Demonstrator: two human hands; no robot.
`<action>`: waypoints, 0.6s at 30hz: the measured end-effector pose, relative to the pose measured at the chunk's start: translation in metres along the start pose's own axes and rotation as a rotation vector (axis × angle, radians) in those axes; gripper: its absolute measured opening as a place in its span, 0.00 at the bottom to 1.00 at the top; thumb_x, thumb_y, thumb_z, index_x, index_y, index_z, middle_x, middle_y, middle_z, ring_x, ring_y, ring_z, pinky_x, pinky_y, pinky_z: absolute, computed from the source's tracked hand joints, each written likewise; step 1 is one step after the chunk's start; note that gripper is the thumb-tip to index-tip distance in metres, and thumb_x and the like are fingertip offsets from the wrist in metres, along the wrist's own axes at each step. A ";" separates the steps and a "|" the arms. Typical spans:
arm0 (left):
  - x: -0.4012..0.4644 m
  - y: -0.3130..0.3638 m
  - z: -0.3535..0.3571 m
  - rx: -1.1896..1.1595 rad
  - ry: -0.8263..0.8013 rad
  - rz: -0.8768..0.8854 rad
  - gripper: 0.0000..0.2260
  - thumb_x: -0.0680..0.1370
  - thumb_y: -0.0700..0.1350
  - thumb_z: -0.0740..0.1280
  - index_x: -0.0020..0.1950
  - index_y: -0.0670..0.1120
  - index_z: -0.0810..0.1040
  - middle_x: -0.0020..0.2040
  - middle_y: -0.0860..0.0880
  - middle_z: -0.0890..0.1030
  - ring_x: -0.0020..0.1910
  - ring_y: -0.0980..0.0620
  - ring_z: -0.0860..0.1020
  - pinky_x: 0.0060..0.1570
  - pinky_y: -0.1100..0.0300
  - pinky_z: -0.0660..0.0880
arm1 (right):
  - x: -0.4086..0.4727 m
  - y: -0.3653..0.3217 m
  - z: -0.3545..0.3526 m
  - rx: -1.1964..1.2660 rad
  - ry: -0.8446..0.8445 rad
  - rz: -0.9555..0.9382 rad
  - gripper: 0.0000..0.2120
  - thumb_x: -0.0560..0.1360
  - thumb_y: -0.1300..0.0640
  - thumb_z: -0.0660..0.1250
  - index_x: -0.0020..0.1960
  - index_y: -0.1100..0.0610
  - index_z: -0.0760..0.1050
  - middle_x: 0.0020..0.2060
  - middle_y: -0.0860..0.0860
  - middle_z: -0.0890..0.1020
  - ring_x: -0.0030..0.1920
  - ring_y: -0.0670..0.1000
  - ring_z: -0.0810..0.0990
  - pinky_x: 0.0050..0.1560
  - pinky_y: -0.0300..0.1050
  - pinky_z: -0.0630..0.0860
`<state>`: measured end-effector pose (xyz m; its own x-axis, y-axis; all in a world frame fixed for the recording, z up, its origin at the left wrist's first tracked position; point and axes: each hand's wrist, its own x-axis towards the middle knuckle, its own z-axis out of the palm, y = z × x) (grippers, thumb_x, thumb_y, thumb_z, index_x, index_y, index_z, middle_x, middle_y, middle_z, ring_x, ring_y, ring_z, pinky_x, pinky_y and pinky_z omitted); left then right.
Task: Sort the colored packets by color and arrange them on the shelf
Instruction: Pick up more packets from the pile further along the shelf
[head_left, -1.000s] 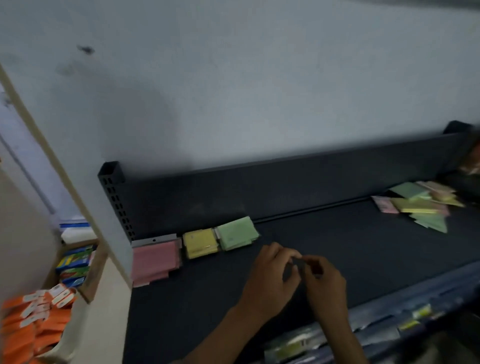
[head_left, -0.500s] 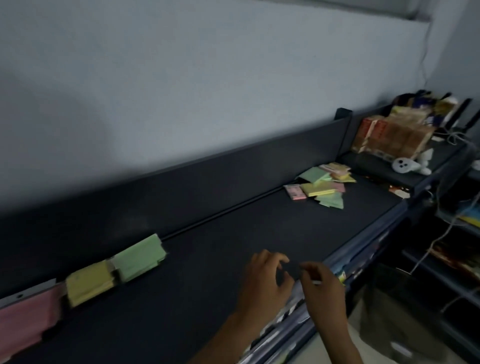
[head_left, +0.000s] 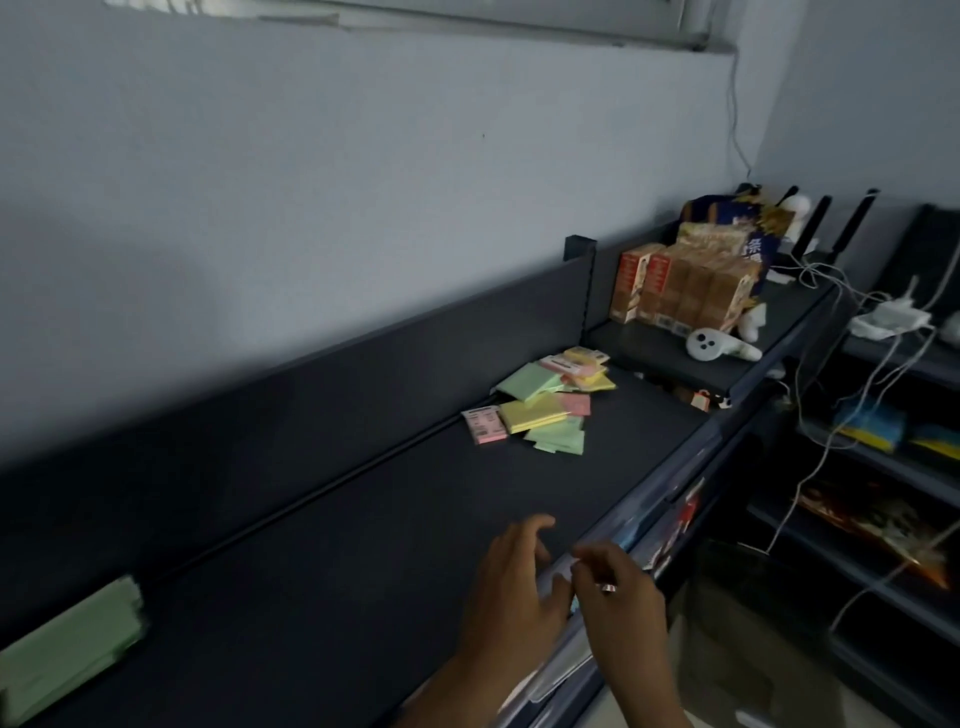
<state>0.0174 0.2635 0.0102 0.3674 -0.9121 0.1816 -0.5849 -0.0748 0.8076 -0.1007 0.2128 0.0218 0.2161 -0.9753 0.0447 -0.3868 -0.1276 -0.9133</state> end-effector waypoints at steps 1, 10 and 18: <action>0.006 0.004 0.004 -0.035 0.008 -0.037 0.24 0.78 0.54 0.67 0.71 0.64 0.63 0.53 0.62 0.71 0.56 0.60 0.73 0.56 0.58 0.75 | 0.007 0.003 -0.007 0.000 -0.016 0.001 0.12 0.77 0.65 0.70 0.46 0.47 0.80 0.42 0.43 0.83 0.44 0.34 0.79 0.40 0.25 0.72; 0.056 0.014 0.054 -0.098 0.055 -0.190 0.30 0.78 0.45 0.67 0.75 0.60 0.59 0.55 0.57 0.71 0.47 0.61 0.74 0.43 0.66 0.75 | 0.061 0.032 -0.068 -0.022 -0.125 0.043 0.09 0.79 0.59 0.68 0.50 0.44 0.78 0.42 0.44 0.83 0.42 0.38 0.81 0.38 0.29 0.72; 0.096 0.014 0.074 -0.090 0.058 -0.214 0.29 0.78 0.43 0.66 0.75 0.59 0.60 0.55 0.56 0.70 0.46 0.57 0.75 0.39 0.69 0.74 | 0.090 0.050 -0.082 -0.010 -0.142 0.088 0.07 0.80 0.58 0.68 0.55 0.47 0.78 0.45 0.44 0.82 0.41 0.36 0.80 0.36 0.26 0.73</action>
<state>-0.0089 0.1448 -0.0019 0.5185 -0.8545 0.0308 -0.4235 -0.2253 0.8774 -0.1737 0.1041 0.0134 0.3055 -0.9475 -0.0939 -0.4186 -0.0451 -0.9070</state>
